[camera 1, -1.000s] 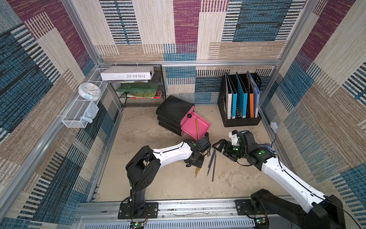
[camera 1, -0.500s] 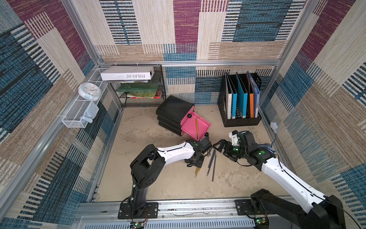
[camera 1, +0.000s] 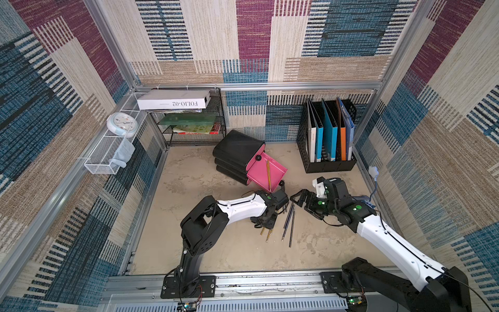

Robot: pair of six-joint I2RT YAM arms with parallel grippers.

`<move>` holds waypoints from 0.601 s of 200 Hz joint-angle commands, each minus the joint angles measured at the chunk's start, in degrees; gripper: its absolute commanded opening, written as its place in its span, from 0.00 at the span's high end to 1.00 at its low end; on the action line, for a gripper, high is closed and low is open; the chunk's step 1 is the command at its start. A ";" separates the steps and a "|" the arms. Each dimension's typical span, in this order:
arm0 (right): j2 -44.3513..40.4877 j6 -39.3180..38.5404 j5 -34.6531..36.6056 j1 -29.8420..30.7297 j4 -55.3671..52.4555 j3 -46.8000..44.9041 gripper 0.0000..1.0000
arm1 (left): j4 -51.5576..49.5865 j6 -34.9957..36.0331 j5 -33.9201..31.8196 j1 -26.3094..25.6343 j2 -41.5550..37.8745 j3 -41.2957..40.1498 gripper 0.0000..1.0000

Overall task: Please place the pencils in the drawer according to their color
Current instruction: Pick up the pencil from the center of the board.

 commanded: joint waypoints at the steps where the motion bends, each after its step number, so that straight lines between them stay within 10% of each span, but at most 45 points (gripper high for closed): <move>1: -0.15 -0.27 0.44 0.03 -0.59 0.46 0.01 | -0.66 -0.13 -0.41 0.01 0.13 -0.55 0.59; 120: 0.08 0.37 0.97 0.00 -1.10 2.99 0.01 | -1.18 0.97 3.34 0.02 1.18 -3.49 0.97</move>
